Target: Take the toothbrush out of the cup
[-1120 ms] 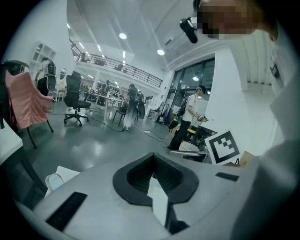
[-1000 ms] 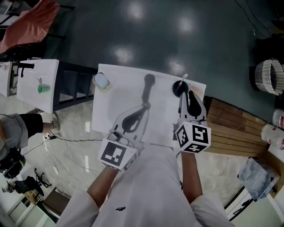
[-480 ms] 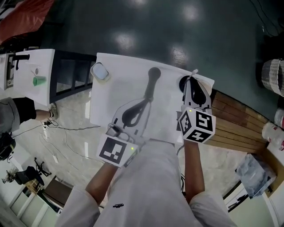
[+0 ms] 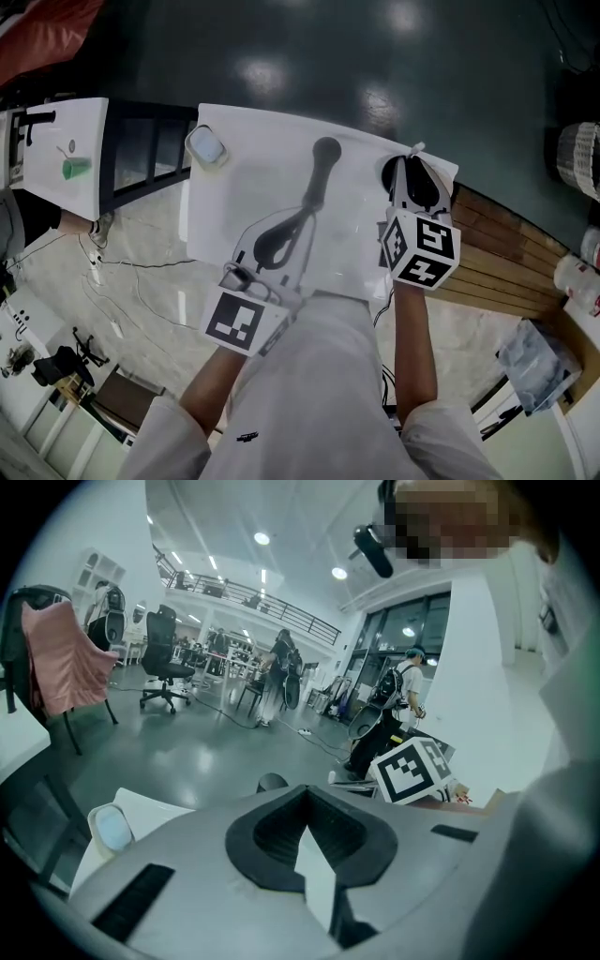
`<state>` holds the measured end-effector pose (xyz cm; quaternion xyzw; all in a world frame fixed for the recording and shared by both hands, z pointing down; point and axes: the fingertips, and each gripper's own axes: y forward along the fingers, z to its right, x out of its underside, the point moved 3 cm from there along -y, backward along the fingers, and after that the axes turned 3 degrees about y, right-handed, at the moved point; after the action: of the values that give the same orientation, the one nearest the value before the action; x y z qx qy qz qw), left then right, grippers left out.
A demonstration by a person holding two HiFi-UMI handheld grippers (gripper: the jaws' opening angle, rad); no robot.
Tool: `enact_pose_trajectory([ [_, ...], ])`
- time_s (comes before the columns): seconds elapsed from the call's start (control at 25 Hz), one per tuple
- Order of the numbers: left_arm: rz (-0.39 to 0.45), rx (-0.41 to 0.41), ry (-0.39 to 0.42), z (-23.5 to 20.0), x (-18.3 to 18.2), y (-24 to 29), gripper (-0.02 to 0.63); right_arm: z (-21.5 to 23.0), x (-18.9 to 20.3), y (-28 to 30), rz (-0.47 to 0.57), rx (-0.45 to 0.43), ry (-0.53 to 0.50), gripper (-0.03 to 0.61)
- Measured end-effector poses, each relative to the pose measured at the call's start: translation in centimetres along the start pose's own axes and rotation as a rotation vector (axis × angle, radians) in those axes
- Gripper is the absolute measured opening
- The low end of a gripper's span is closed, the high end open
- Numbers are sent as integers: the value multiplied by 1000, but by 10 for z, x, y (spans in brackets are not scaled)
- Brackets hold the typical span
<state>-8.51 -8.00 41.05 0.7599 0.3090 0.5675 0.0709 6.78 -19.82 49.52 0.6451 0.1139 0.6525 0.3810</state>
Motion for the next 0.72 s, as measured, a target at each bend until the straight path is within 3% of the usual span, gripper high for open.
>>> enact_pose_trajectory([
  [0.56, 3, -20, -4, -2, 4, -12, 2, 3, 3, 13, -37, 17, -28, 52],
  [0.72, 17, -24, 4, -2, 5, -19, 2, 2, 4, 12, -40, 12, -43, 17],
])
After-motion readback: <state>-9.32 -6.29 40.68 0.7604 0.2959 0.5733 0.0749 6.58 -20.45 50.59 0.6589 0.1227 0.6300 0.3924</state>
